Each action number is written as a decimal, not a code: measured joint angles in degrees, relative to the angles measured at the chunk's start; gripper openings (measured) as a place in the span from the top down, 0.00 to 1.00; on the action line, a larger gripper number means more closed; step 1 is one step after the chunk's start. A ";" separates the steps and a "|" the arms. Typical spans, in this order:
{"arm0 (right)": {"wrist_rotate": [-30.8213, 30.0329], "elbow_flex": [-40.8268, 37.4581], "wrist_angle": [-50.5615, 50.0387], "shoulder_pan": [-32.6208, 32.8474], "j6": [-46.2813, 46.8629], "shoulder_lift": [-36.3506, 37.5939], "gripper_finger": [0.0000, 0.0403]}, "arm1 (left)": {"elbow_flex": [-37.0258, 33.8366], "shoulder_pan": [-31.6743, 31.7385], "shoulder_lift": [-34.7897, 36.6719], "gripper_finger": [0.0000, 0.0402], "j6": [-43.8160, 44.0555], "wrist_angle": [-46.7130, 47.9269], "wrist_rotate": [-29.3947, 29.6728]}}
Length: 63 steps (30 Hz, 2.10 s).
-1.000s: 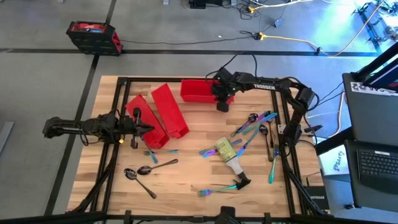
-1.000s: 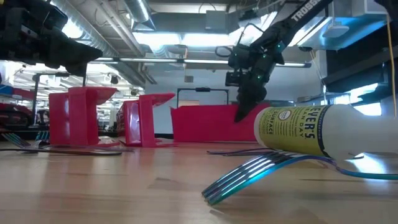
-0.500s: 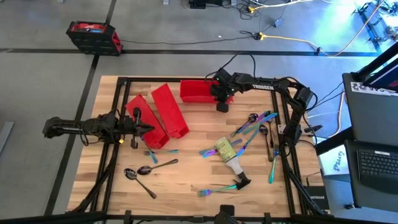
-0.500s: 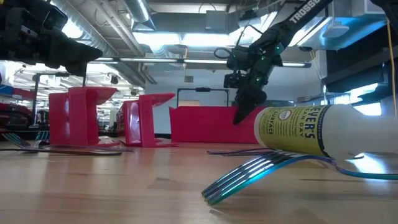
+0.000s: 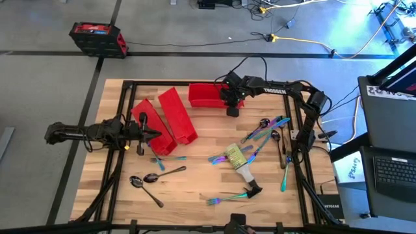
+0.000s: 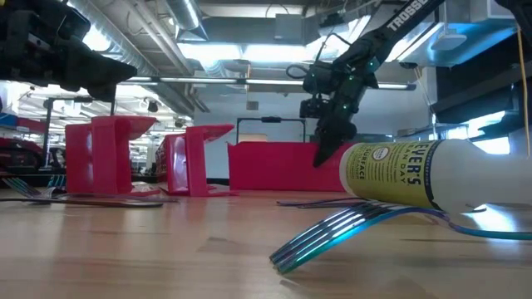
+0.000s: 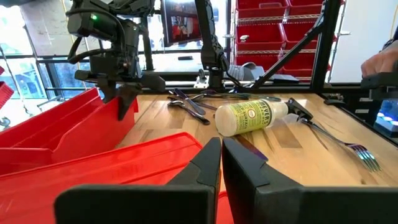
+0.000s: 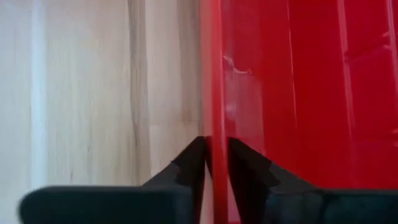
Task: Sort silverware
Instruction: Prepare the red bins
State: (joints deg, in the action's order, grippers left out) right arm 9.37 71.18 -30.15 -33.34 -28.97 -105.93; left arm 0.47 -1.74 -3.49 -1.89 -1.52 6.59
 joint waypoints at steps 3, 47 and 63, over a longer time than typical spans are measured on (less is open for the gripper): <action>-0.14 0.01 0.00 0.00 0.01 0.18 0.78 | 0.01 0.01 0.00 1.00 0.01 0.00 0.00; 0.27 -21.88 65.32 28.87 87.60 2.29 0.56 | 0.00 0.02 -0.01 1.00 0.02 0.00 0.00; -15.88 -15.02 62.73 31.26 90.07 -4.11 0.16 | 0.00 0.00 -0.09 1.00 0.02 0.00 0.02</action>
State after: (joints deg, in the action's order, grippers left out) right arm -6.51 56.16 32.58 -2.08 61.09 -110.04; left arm 0.47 -1.74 -3.57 -1.87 -1.52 6.61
